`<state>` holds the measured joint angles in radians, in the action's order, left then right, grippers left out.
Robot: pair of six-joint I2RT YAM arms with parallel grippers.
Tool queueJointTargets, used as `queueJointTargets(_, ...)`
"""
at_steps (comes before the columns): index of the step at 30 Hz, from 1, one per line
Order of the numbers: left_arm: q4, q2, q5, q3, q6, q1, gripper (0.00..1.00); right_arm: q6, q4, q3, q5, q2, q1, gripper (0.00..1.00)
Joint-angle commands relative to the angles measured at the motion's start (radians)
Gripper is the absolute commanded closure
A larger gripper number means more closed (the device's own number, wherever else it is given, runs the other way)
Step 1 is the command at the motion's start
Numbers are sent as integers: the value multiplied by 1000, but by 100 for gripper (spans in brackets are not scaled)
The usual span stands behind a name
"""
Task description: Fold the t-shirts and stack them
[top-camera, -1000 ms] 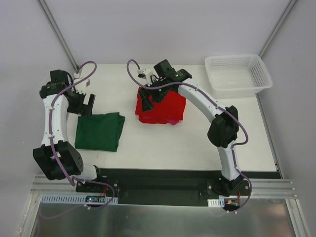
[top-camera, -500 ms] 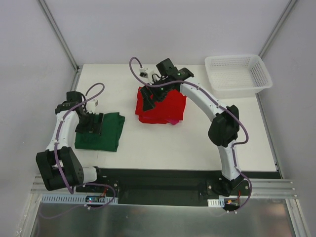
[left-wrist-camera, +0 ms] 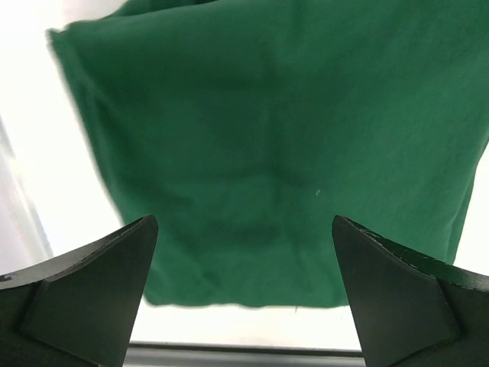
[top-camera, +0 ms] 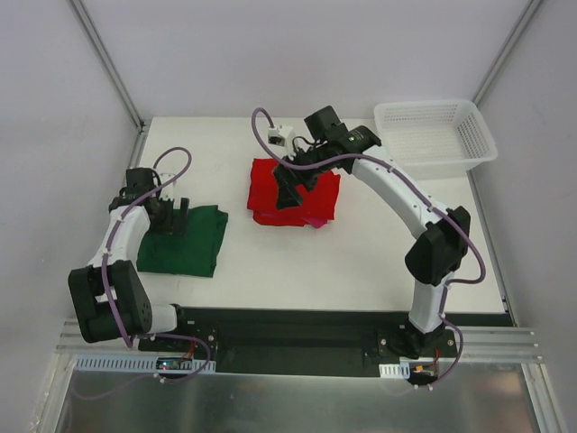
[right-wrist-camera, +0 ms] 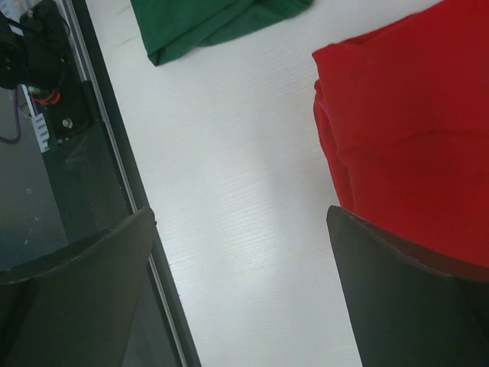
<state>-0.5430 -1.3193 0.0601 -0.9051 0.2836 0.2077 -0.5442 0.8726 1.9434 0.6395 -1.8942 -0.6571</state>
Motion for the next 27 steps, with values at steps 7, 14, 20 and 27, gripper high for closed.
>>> queueJointTargets(7, 166, -93, 124, 57, -43, -54, 2, -131, 43, -172, -63, 142, 42, 0)
queueJointTargets(14, 225, -173, 156, 83, -18, -96, 3, -112, 74, -190, -28, 196, 62, 0)
queueJointTargets(20, 239, -193, 123, 110, -17, -157, 4, -83, 86, -149, -4, 207, 63, 0)
queueJointTargets(27, 163, -141, 80, 97, -89, -240, 3, -71, 92, -84, -9, 187, 68, 0)
